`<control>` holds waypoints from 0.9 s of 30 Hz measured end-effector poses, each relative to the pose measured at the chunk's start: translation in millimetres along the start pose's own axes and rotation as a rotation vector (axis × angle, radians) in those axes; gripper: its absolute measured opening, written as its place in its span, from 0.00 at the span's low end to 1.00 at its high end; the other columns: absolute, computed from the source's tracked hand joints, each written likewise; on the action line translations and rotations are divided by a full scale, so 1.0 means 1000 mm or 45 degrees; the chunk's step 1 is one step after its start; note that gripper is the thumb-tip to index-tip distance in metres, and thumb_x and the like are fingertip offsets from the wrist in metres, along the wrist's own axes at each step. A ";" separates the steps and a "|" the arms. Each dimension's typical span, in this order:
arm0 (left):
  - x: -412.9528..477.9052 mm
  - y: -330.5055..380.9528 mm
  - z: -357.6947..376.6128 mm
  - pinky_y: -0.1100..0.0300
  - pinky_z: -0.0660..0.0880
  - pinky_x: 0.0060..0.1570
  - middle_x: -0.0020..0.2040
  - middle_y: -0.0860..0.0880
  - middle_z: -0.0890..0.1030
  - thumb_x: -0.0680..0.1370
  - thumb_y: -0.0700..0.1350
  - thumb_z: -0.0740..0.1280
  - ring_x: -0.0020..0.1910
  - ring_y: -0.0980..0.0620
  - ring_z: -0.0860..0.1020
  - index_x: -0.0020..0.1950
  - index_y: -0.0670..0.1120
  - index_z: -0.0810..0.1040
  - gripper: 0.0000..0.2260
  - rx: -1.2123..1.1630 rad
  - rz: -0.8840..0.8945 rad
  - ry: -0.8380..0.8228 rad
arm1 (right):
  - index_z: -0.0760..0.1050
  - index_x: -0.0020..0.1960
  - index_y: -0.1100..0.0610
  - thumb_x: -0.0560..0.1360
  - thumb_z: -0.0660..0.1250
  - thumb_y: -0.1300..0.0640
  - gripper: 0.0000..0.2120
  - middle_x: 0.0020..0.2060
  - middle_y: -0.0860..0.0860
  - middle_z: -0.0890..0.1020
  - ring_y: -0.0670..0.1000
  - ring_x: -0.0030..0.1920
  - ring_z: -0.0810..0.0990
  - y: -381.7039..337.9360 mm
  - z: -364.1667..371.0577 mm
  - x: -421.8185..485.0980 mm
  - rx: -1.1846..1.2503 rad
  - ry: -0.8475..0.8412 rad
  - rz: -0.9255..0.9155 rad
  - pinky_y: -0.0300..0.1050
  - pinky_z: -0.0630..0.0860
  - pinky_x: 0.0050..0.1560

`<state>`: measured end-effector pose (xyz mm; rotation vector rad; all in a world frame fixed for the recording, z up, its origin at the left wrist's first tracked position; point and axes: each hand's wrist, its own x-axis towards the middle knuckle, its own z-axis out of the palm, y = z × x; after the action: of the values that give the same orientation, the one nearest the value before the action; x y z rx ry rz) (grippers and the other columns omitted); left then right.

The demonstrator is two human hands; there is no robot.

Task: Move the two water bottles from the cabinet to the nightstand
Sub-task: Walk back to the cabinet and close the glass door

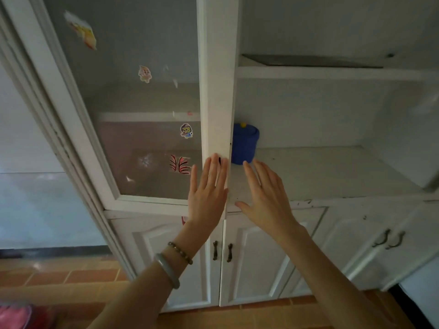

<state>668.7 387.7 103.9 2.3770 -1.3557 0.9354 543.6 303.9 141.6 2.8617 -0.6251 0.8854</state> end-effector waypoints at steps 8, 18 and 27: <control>0.027 -0.006 0.028 0.41 0.50 0.70 0.75 0.40 0.59 0.74 0.52 0.68 0.74 0.43 0.56 0.76 0.42 0.54 0.36 0.011 0.004 0.048 | 0.59 0.70 0.63 0.60 0.78 0.49 0.47 0.65 0.66 0.69 0.65 0.64 0.68 0.017 0.021 0.032 -0.026 -0.027 0.017 0.59 0.67 0.61; 0.049 -0.005 0.052 0.41 0.49 0.70 0.75 0.40 0.59 0.72 0.52 0.70 0.74 0.42 0.56 0.75 0.41 0.56 0.38 0.010 -0.068 0.037 | 0.59 0.70 0.63 0.61 0.78 0.49 0.45 0.65 0.66 0.69 0.64 0.65 0.68 0.031 0.037 0.047 -0.042 -0.056 0.019 0.59 0.67 0.61; 0.045 -0.019 0.043 0.40 0.53 0.69 0.74 0.41 0.61 0.68 0.52 0.74 0.73 0.44 0.59 0.75 0.41 0.56 0.42 0.018 0.016 0.097 | 0.61 0.69 0.64 0.59 0.79 0.49 0.46 0.65 0.66 0.69 0.64 0.64 0.69 0.022 0.041 0.047 -0.043 -0.077 0.000 0.59 0.68 0.60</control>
<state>718.0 345.7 101.2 2.3202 -1.3421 1.0317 591.5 258.9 132.5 2.8676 -0.6401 0.7836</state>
